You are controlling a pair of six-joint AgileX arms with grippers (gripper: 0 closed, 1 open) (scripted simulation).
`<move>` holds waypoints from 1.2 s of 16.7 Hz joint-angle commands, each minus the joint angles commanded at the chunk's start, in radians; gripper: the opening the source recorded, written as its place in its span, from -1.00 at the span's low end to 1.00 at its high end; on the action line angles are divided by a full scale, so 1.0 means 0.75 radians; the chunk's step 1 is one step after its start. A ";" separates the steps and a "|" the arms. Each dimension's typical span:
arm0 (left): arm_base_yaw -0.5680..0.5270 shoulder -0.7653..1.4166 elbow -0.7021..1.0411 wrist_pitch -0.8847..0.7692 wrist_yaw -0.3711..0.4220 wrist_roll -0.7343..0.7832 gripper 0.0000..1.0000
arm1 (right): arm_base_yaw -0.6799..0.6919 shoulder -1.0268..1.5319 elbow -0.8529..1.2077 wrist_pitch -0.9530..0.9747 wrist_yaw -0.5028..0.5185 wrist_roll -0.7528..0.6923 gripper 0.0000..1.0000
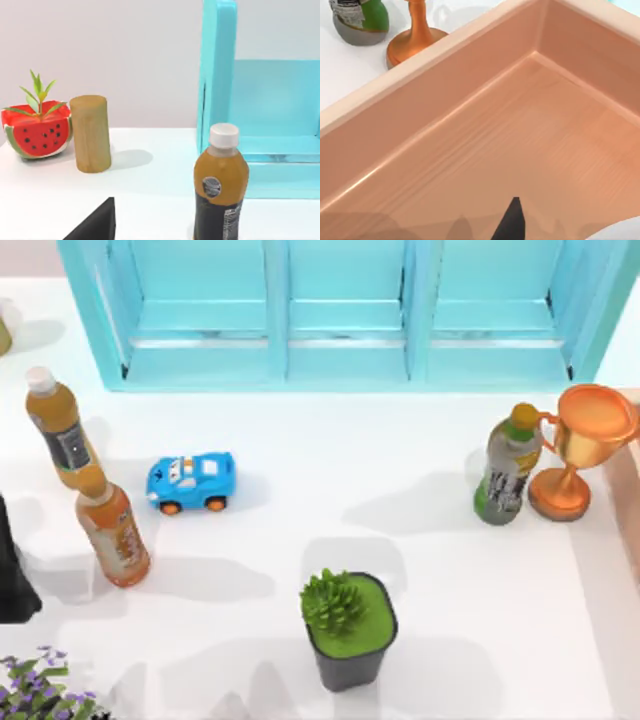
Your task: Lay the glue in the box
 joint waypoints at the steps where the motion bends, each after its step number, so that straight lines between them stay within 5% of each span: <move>1: 0.000 0.000 0.000 0.000 0.000 0.000 1.00 | 0.023 0.002 -0.026 0.083 0.001 0.049 -1.00; 5: 0.000 0.000 0.000 0.000 0.000 0.000 1.00 | 0.102 0.010 -0.118 0.330 0.002 0.222 -1.00; 11: 0.000 0.000 0.000 0.000 0.000 0.000 1.00 | 0.120 0.010 -0.137 0.373 0.002 0.260 -1.00; 20: 0.000 0.000 0.000 0.000 0.000 0.000 1.00 | 0.120 0.010 -0.137 0.373 0.002 0.260 0.36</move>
